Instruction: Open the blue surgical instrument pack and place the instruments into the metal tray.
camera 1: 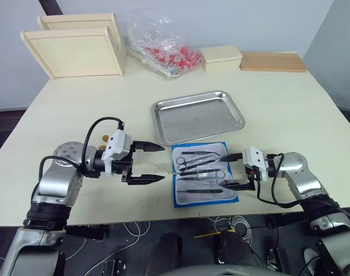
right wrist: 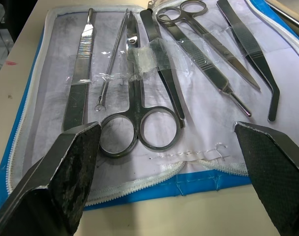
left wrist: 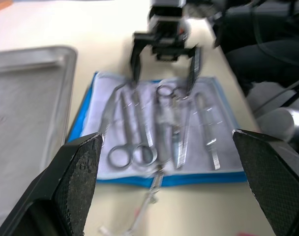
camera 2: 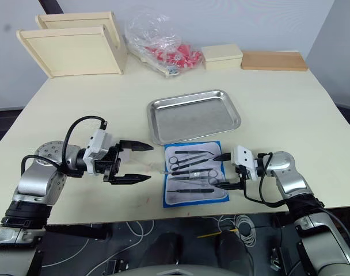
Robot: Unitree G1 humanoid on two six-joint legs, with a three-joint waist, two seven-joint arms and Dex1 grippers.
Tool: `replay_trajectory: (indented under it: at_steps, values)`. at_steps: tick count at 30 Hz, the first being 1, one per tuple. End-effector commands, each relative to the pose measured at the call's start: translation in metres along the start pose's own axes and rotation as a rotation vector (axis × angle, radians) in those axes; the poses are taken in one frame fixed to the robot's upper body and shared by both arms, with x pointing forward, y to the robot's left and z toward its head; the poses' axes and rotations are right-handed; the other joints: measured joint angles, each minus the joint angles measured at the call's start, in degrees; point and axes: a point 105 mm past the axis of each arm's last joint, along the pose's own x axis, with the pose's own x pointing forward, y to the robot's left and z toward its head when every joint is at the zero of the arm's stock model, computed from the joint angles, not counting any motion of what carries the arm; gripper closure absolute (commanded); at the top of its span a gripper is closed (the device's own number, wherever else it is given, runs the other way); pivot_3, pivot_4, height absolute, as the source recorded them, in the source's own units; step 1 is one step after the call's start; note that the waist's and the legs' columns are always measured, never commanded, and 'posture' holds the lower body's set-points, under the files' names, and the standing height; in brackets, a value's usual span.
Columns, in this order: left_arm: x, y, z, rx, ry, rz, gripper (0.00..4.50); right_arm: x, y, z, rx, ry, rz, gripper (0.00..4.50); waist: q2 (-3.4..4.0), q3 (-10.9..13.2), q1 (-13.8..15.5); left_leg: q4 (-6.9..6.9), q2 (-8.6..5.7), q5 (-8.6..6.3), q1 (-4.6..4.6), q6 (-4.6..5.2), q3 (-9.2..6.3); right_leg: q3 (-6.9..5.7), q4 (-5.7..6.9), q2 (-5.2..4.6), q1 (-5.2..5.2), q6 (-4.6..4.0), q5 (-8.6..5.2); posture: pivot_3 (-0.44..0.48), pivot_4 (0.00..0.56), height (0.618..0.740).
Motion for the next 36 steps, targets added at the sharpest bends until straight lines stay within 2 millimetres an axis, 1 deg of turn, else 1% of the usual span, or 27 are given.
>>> replay_trajectory:
  at_steps: [1,3,4,6,9,15,18,22,23,24,25,36]
  values:
    - [0.005,0.012,0.005,0.028,-0.014,0.005,0.05,0.006,0.018,-0.039,0.109,0.136,0.040,0.00,-0.06,-0.04,-0.06,0.00,-0.01,0.00,0.00,0.00,0.01,-0.01,0.00,0.01,0.00,0.00,0.00,0.000,0.150,0.740]
    - [0.009,0.014,0.004,0.021,-0.014,-0.021,0.05,0.007,0.017,-0.039,0.108,0.136,0.039,0.00,-0.07,-0.04,-0.10,0.00,0.00,0.00,0.00,0.00,0.00,0.01,0.00,0.03,0.00,0.00,0.00,0.000,0.150,0.740]
    - [0.011,0.016,0.004,0.018,-0.015,-0.029,0.27,0.007,0.016,-0.039,0.108,0.135,0.038,0.00,-0.07,-0.05,-0.16,-0.01,-0.01,0.00,0.00,0.00,0.02,0.00,0.00,0.04,0.00,0.01,0.01,0.000,0.150,0.740]
    - [0.017,0.022,0.001,0.018,0.002,-0.049,0.87,0.008,0.016,-0.038,0.108,0.134,0.037,0.00,-0.07,-0.06,-0.28,-0.02,-0.01,0.00,0.01,0.00,0.07,0.01,0.00,0.07,0.00,0.01,0.01,0.000,0.150,0.740]
    - [0.026,0.031,-0.005,0.025,0.032,-0.064,2.10,0.009,0.015,-0.038,0.107,0.131,0.035,0.00,-0.08,-0.08,-0.23,-0.02,-0.01,0.00,0.01,0.00,0.07,0.00,0.00,0.09,0.02,0.04,0.03,0.000,0.150,0.740]
    - [0.041,0.044,-0.012,0.033,0.057,-0.102,2.10,0.010,0.014,-0.037,0.104,0.124,0.021,0.00,-0.11,-0.10,-0.35,-0.02,-0.04,0.00,-0.02,0.00,0.07,-0.01,0.00,0.12,0.01,0.18,0.11,0.000,0.150,0.740]
    - [0.048,0.046,-0.017,0.038,0.070,-0.137,2.10,0.008,0.015,-0.038,0.105,0.125,0.016,0.00,-0.11,-0.10,-0.45,-0.02,-0.04,0.00,-0.03,0.00,0.05,-0.01,0.00,0.12,0.01,0.18,0.11,0.000,0.150,0.740]
    - [0.050,0.046,-0.021,0.019,0.072,-0.175,2.10,0.009,0.015,-0.038,0.105,0.125,0.010,0.00,-0.11,-0.10,-0.58,-0.02,-0.04,0.00,-0.04,0.00,0.04,-0.02,0.00,0.12,0.01,0.19,0.12,0.000,0.150,0.740]
    - [0.051,0.047,-0.021,0.019,0.073,-0.175,2.64,0.009,0.015,-0.038,0.105,0.125,0.009,0.00,-0.11,-0.10,-0.61,-0.02,-0.04,0.00,-0.04,0.00,0.04,-0.02,0.00,0.12,0.01,0.19,0.12,0.000,0.150,0.740]
    - [0.052,0.049,-0.023,0.027,0.079,-0.169,2.98,0.009,0.016,-0.038,0.105,0.124,0.008,0.00,-0.11,-0.10,-0.66,-0.02,-0.04,0.00,-0.04,0.00,0.03,-0.03,0.00,0.13,0.01,0.20,0.12,0.000,0.150,0.740]
    - [0.054,0.050,-0.024,0.035,0.085,-0.168,3.20,0.010,0.016,-0.038,0.107,0.123,0.007,0.00,-0.12,-0.10,-0.69,-0.02,-0.04,0.00,-0.04,0.00,0.02,-0.03,0.00,0.13,0.01,0.20,0.12,0.000,0.150,0.740]
    - [0.060,0.056,-0.032,0.068,0.120,-0.128,3.20,0.011,0.021,-0.041,0.120,0.123,0.006,0.00,-0.13,-0.11,-0.96,-0.02,-0.05,0.00,-0.05,0.00,-0.01,-0.04,0.00,0.13,0.01,0.21,0.13,0.000,0.150,0.740]
